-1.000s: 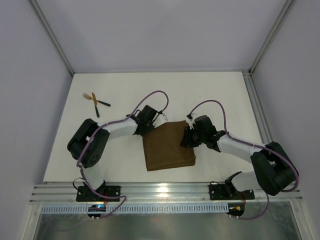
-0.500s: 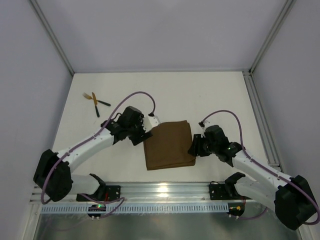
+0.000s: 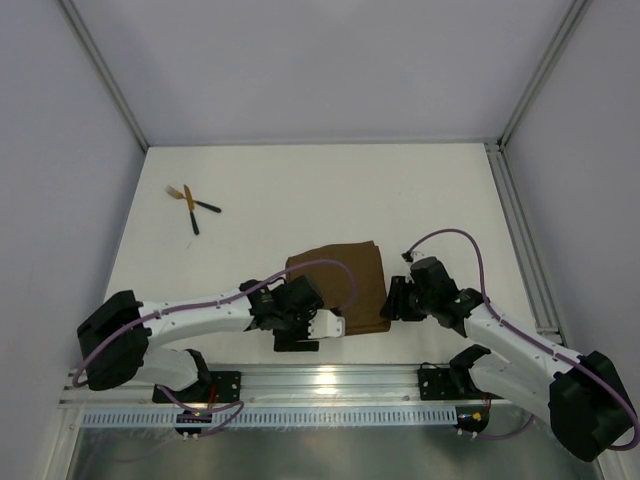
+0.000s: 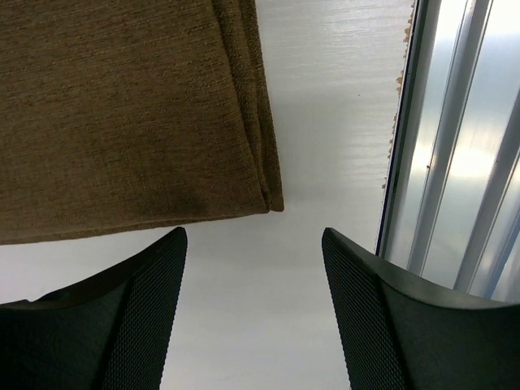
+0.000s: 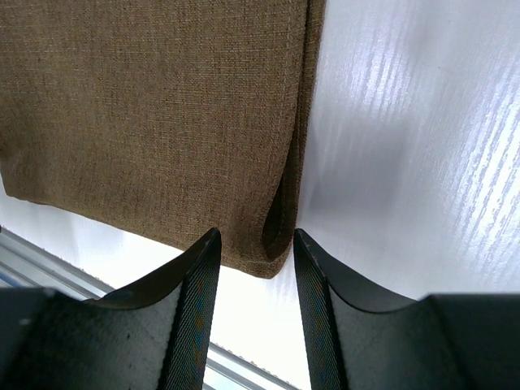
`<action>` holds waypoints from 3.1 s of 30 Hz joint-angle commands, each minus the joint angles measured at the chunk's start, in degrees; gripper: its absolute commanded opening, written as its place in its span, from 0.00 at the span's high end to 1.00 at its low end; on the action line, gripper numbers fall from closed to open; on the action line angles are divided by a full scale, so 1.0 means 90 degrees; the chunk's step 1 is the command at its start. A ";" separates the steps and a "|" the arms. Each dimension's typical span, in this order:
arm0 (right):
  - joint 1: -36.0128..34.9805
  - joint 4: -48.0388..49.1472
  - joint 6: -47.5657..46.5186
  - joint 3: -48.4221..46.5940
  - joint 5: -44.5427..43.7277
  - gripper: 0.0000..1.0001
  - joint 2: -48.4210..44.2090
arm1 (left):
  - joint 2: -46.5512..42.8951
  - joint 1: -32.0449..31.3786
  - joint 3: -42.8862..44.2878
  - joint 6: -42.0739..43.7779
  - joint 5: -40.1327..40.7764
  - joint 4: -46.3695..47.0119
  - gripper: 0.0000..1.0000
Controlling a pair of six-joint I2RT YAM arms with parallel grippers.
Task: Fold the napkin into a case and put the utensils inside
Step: Pick up the lower triangle-folded napkin from the center of the board.
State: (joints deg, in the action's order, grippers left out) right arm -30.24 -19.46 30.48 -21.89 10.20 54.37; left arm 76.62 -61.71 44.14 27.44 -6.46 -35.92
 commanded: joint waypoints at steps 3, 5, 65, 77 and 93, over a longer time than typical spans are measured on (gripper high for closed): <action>-0.0019 -0.0278 0.0207 -0.0068 -0.0380 0.55 -0.0055 | 0.0295 -0.0223 -0.0129 -0.0051 0.0219 0.0680 0.34; -0.0019 -0.0308 0.0246 -0.0048 -0.0430 0.57 -0.0074 | 0.0344 -0.0233 -0.0178 -0.0061 0.0210 0.0807 0.35; 0.0020 0.1790 0.0168 -0.1474 0.0195 0.85 0.1261 | 0.1231 0.3936 0.2585 -0.2560 -0.1128 0.0045 0.17; -0.0038 0.3510 0.0665 -0.1084 0.0576 0.93 0.2484 | 0.3137 0.3947 0.2674 -0.2863 -0.1196 0.0817 0.35; -0.0224 0.4360 0.1164 -0.0869 0.0518 0.97 0.3431 | 0.3450 0.3937 0.2381 -0.2834 -0.2270 0.0906 0.59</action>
State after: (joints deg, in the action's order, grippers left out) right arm -32.03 16.32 40.23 -29.58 16.14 84.86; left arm 106.43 -26.15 66.94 1.91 -24.36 -27.83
